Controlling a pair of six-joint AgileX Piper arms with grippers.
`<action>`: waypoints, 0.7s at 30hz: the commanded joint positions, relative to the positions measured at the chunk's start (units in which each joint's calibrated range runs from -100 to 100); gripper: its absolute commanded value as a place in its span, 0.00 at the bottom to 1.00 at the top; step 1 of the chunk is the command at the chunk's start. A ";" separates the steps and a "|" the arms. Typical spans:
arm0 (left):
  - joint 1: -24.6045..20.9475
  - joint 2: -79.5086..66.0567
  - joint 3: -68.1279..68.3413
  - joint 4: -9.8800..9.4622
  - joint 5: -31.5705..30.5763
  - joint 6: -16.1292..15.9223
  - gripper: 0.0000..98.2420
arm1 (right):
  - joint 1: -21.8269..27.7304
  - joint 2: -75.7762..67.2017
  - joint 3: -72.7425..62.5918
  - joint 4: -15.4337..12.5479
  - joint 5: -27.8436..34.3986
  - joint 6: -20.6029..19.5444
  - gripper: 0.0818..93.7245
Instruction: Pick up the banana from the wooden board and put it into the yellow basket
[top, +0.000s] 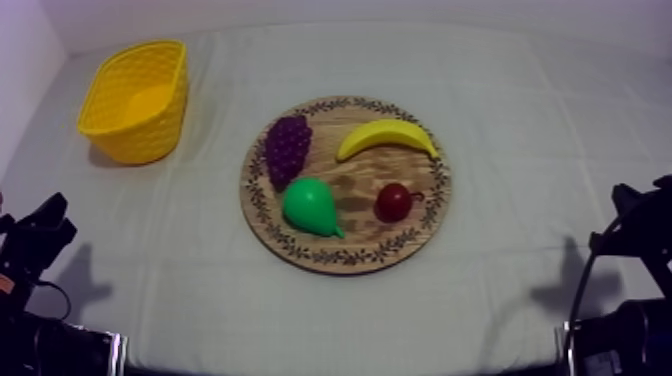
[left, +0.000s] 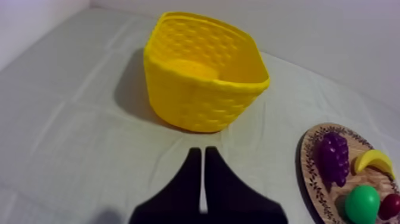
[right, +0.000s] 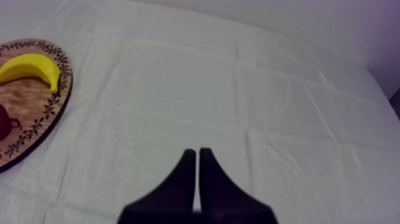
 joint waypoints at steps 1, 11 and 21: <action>-0.01 -0.03 0.04 -0.03 -0.05 -3.13 0.00 | 0.00 -0.02 -0.03 0.01 -0.20 -0.01 0.00; -0.01 -0.03 0.04 -0.03 -0.05 -1.00 0.00 | 0.00 -0.02 -0.03 0.01 -0.20 -0.01 0.00; -0.01 -0.03 0.04 -0.03 -0.05 -0.51 0.00 | 0.00 -0.02 -0.03 0.01 -0.20 -0.01 0.00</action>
